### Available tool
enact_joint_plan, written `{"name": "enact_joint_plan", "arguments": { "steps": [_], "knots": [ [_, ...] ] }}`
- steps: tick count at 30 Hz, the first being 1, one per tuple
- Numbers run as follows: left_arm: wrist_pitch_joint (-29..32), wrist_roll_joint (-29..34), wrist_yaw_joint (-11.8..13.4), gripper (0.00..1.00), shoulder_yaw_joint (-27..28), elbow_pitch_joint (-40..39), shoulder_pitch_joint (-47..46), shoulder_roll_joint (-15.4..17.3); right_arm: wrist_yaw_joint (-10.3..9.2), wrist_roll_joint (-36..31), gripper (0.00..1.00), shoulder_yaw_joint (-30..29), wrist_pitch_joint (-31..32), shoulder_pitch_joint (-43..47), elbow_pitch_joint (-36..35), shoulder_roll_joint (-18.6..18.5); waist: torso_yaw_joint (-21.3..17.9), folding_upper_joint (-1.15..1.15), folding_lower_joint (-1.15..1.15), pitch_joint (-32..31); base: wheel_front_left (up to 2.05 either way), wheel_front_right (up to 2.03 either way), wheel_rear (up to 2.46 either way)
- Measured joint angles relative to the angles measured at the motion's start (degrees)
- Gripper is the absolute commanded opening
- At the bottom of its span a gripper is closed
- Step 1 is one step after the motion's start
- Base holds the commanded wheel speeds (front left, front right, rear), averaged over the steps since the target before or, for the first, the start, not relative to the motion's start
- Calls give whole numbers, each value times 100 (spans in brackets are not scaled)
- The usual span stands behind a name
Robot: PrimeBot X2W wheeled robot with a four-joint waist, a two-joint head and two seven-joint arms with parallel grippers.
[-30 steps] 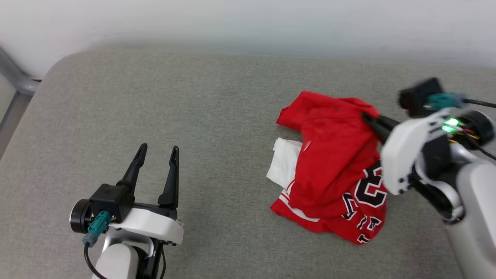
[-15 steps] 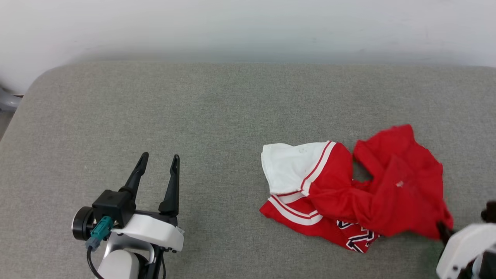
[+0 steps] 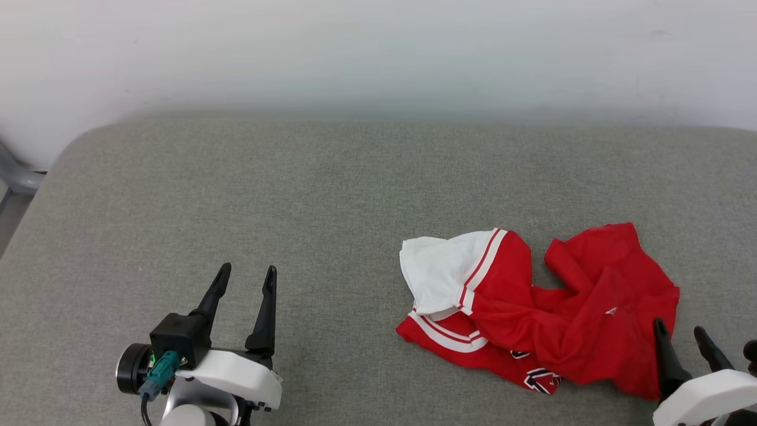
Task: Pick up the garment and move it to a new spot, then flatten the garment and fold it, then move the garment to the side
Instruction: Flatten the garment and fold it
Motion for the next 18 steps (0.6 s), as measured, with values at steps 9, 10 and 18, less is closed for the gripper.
{"name": "enact_joint_plan", "arguments": {
  "steps": [9, 10, 18],
  "knots": [
    [0, -2, 47, 100, 0, 40, 177, -3, 0, -457, 100, 436, -690, 43, -398, 21, -35, 0, 0, -226, 0, 0, 0],
    [0, -2, 49, 100, 1, 41, 192, -3, 0, -487, 100, 516, -666, 43, -467, 20, -39, 0, 0, -243, 0, 0, 0],
    [0, -45, 67, 100, -26, 27, 233, 7, 0, -406, 100, 1692, 823, -91, -959, -290, -29, 0, 0, -205, 0, 0, 0]
  ]
}}
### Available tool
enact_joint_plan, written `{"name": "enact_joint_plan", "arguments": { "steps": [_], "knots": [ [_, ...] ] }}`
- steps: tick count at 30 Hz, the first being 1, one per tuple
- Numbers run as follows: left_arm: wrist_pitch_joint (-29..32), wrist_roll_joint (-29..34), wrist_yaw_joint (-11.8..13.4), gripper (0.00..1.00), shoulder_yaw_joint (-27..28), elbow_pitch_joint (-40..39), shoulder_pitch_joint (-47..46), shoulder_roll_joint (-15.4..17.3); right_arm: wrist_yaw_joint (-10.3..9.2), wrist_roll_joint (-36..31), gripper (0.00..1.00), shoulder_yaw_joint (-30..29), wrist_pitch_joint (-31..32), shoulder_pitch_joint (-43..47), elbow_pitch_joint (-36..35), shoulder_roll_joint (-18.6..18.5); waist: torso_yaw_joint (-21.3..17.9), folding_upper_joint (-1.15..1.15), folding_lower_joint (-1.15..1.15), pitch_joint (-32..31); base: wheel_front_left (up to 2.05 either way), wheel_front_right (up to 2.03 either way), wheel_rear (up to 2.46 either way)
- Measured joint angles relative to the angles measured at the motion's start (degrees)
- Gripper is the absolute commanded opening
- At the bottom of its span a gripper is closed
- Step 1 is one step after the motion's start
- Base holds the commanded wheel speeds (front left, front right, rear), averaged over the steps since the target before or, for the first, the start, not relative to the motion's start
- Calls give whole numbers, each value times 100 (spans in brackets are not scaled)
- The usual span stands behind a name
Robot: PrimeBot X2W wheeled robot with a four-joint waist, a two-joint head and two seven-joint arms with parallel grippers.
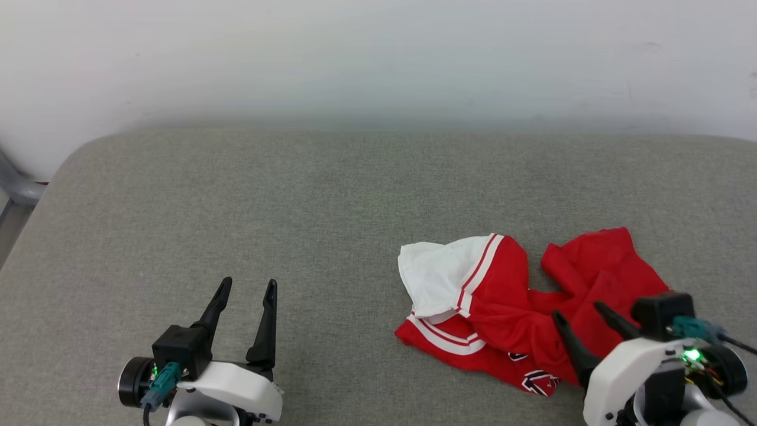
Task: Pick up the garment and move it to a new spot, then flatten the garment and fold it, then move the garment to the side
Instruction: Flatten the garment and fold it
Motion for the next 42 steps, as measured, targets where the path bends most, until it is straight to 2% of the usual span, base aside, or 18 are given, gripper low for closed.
{"name": "enact_joint_plan", "arguments": {
  "steps": [6, 11, 19, 26, 27, 28, 29, 34, 37, 42],
  "knots": [
    [0, -19, 9, 100, -12, -35, -93, -1, 0, 416, 100, 865, 1530, -494, -337, -684, 94, 0, 0, 142, 0, 0, 0],
    [0, -53, 8, 100, 1, -113, -194, 3, 0, 724, 100, 1634, 2421, -1071, -513, -1058, 209, 0, 0, 333, 0, 0, 0],
    [0, -58, -14, 100, 9, -154, -431, -14, 1, 1016, 100, 3105, 3097, -2363, -125, -1350, 396, 0, 0, 734, 0, 0, 0],
    [0, -66, -48, 100, 31, -163, -564, -78, 1, 1111, 100, 3930, 3488, -3144, 490, -1604, 554, 0, 1, 1023, 0, 0, 0],
    [0, -66, -53, 100, 33, -158, -572, -90, 1, 1113, 94, 3987, 3489, -3206, 550, -1644, 568, 0, 1, 1048, 0, 0, 0],
    [0, -66, -65, 100, 38, -154, -576, -99, 1, 1128, 38, 4011, 3453, -3262, 609, -1652, 579, 0, 1, 1066, 0, 0, 0],
    [0, -66, -66, 100, 48, -149, -577, -105, 1, 1136, 0, 4018, 3405, -3312, 660, -1649, 585, 0, 1, 1080, 0, 0, 0],
    [0, -57, -69, 100, 105, -122, -583, -142, 1, 1171, 0, 3665, 3066, -3429, 810, -1590, 546, 0, 0, 1039, 0, 0, 0],
    [0, -47, -71, 100, 143, -108, -580, -151, 2, 1158, 0, 3178, 2838, -3427, 821, -1467, 487, 0, 1, 969, 0, 0, 0],
    [0, 3, -79, 100, 171, -100, -527, -175, 1, 960, 0, 2037, 2547, -3137, 746, -1301, 334, 0, 0, 827, 0, 0, 0]
  ]
}}
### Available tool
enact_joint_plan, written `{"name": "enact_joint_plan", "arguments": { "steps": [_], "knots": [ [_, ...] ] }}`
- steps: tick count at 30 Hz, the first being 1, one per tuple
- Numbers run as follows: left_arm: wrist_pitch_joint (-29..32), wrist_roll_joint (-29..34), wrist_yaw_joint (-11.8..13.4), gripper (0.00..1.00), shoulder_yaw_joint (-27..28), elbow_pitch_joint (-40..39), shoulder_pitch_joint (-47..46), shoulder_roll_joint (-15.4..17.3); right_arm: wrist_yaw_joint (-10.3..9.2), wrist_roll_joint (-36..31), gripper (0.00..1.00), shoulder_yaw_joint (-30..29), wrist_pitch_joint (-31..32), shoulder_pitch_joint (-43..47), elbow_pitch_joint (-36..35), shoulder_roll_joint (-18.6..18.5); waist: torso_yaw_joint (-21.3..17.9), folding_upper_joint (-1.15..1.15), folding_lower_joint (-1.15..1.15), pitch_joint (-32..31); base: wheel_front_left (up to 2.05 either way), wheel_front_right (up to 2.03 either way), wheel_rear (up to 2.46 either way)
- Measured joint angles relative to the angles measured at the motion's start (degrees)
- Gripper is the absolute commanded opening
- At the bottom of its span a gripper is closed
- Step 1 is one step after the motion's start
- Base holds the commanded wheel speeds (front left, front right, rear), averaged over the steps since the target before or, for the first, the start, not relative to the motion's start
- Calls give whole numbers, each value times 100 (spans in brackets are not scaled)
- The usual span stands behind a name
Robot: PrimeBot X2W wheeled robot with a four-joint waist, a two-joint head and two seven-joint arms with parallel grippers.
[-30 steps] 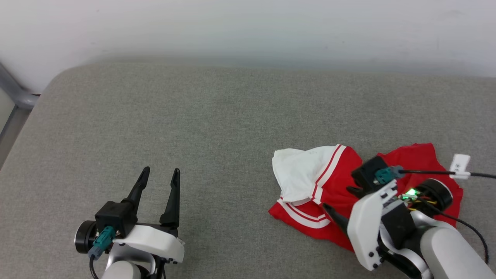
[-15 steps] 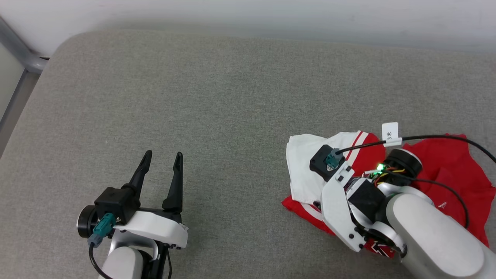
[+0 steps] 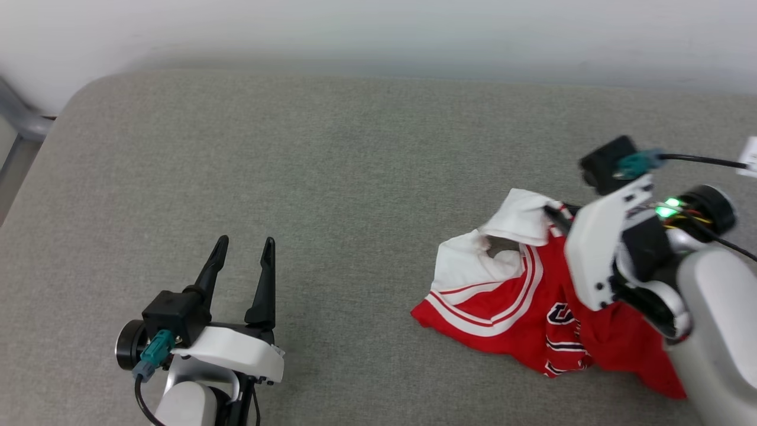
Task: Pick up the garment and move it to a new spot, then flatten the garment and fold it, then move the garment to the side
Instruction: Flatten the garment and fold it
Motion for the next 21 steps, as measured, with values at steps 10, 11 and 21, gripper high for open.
{"name": "enact_joint_plan", "arguments": {
  "steps": [10, 11, 21],
  "knots": [
    [0, 58, -36, 100, 20, 14, 88, -23, -1, -416, 0, -2863, -250, 1610, -495, 760, -305, 0, 0, -205, 0, 0, 0],
    [0, 59, -38, 100, 18, 20, 98, -24, -1, -468, 0, -3126, -277, 1794, -544, 872, -322, 0, 0, -221, 0, 0, 0],
    [0, 98, -48, 100, -27, 103, 210, -13, -1, -269, 0, -4767, -772, 3253, -296, 1600, -405, 0, 0, -367, 0, 0, 0]
  ]
}}
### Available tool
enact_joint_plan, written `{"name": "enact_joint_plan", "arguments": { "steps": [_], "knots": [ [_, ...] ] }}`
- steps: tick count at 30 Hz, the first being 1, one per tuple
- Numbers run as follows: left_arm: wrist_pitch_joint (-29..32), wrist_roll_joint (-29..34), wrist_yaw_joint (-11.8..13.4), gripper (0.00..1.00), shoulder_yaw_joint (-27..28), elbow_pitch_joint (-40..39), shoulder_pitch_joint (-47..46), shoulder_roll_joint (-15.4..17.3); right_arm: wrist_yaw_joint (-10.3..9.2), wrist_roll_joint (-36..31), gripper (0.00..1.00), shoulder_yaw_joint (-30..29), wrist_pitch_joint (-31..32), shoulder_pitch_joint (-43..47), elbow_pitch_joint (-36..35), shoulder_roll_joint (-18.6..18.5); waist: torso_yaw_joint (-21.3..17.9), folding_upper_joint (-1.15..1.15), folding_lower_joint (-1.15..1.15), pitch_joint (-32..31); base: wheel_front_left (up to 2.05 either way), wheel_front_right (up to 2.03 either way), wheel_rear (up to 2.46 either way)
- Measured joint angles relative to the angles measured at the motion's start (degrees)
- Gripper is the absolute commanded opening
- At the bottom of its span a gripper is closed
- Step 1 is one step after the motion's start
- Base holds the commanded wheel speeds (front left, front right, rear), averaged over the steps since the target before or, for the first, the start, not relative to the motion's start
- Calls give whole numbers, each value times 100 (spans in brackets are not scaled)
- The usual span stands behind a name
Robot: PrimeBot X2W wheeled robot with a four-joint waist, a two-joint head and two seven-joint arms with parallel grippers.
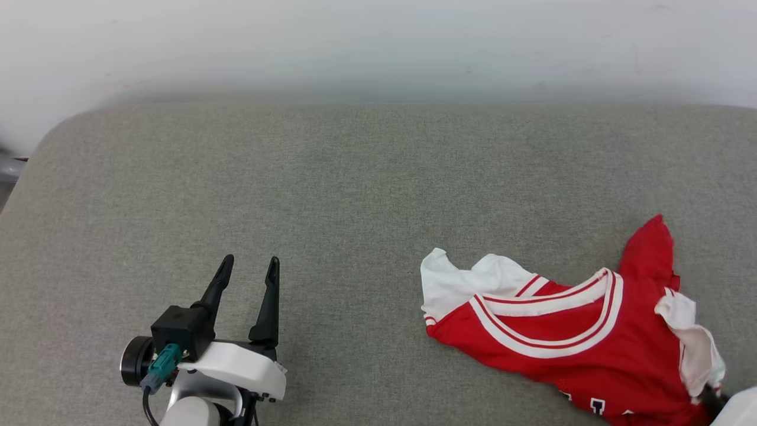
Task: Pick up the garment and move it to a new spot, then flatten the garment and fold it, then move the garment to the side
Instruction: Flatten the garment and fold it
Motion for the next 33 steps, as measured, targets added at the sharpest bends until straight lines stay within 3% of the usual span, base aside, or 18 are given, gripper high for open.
{"name": "enact_joint_plan", "arguments": {
  "steps": [1, 2, 10, 19, 24, 33],
  "knots": [
    [0, -1, -1, 100, 0, 5, 4, 3, 0, 145, 29, 18, -58, 47, 141, 0, -7, 0, 0, -10, 0, 0, 0],
    [0, -1, -5, 100, -4, 25, 13, 12, 0, 348, 100, 111, -225, 135, 369, 12, -17, 0, 0, -31, 0, 0, 0],
    [0, 0, -25, 100, -63, 134, 109, 19, 0, 370, 100, 524, -1626, 129, 434, 8, -14, 0, 0, -200, 0, 0, 0],
    [0, -8, 9, 100, -86, 246, 253, 18, 0, -33, 100, 1202, -3032, -34, 231, 20, -4, 0, 0, -457, 0, 0, 0],
    [0, -18, 42, 100, -87, 269, 356, 23, 0, -435, 100, 1600, -3422, -14, 24, 22, -4, 0, 0, -580, 0, 0, 0],
    [19, -54, 138, 100, -80, 242, 464, 68, 0, -737, 100, 2031, -3473, 427, -654, 21, -81, 0, 0, -746, 0, 0, 0]
  ]
}}
